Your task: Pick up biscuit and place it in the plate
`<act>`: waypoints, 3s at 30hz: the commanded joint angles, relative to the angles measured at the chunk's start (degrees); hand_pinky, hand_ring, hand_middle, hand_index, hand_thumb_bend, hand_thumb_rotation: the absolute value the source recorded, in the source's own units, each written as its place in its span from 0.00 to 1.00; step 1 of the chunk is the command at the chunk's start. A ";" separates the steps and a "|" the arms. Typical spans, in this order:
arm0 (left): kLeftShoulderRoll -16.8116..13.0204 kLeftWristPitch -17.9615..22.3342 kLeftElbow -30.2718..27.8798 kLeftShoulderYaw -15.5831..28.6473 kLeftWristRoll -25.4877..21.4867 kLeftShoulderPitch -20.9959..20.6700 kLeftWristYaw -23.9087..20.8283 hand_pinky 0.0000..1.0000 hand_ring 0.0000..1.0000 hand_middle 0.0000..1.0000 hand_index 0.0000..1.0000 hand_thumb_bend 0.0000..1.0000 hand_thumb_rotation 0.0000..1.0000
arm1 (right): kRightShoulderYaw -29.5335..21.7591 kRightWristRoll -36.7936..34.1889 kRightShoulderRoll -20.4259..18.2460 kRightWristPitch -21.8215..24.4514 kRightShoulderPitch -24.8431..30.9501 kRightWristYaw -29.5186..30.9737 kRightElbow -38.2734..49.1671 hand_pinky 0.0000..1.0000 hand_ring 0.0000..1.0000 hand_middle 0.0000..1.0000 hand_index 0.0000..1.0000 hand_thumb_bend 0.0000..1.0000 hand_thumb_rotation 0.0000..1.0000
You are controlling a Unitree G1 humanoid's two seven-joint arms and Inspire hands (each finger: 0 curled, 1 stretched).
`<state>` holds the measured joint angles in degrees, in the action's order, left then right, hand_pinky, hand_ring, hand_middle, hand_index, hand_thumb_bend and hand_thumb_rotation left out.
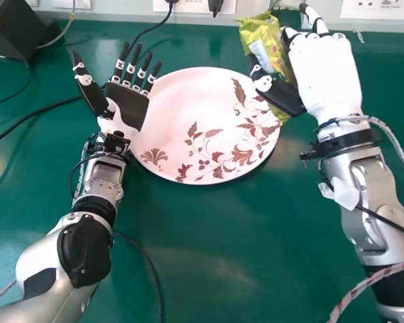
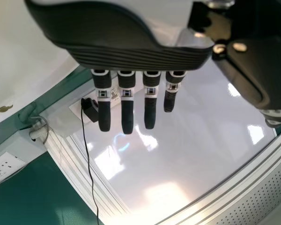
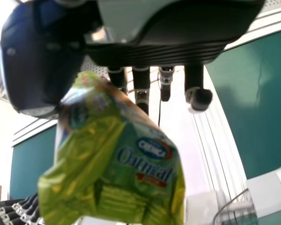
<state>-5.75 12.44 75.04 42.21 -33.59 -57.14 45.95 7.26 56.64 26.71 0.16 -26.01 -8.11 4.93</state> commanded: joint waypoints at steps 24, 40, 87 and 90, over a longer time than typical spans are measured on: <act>0.91 0.18 0.70 -0.59 1.32 1.83 -0.65 0.76 0.79 0.86 0.95 1.00 0.24 | 3.84 -4.09 4.95 -6.88 -6.92 3.76 -9.03 0.00 0.00 0.48 0.48 0.50 0.00; 1.10 0.77 0.63 -0.81 1.52 1.81 -0.77 0.77 0.80 0.86 0.94 1.00 0.23 | 5.85 -5.16 6.30 -10.20 -9.75 7.22 -12.85 0.00 0.00 0.52 0.47 0.50 0.00; 1.18 0.77 0.57 -1.07 1.59 1.83 -0.36 0.81 0.82 0.87 0.92 1.00 0.16 | 16.61 -6.74 3.92 -15.17 -20.16 11.21 -36.86 0.00 0.00 0.49 0.48 0.50 0.00; 1.24 0.43 0.58 -0.74 1.15 1.79 0.16 0.81 0.82 0.87 0.92 1.00 0.16 | 17.17 -6.69 3.64 -15.26 -20.26 10.91 -37.84 0.00 0.00 0.49 0.48 0.51 0.00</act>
<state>-5.07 13.28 74.84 41.51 -32.27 -57.19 45.27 23.48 50.01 30.73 -15.15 -46.41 2.70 -31.59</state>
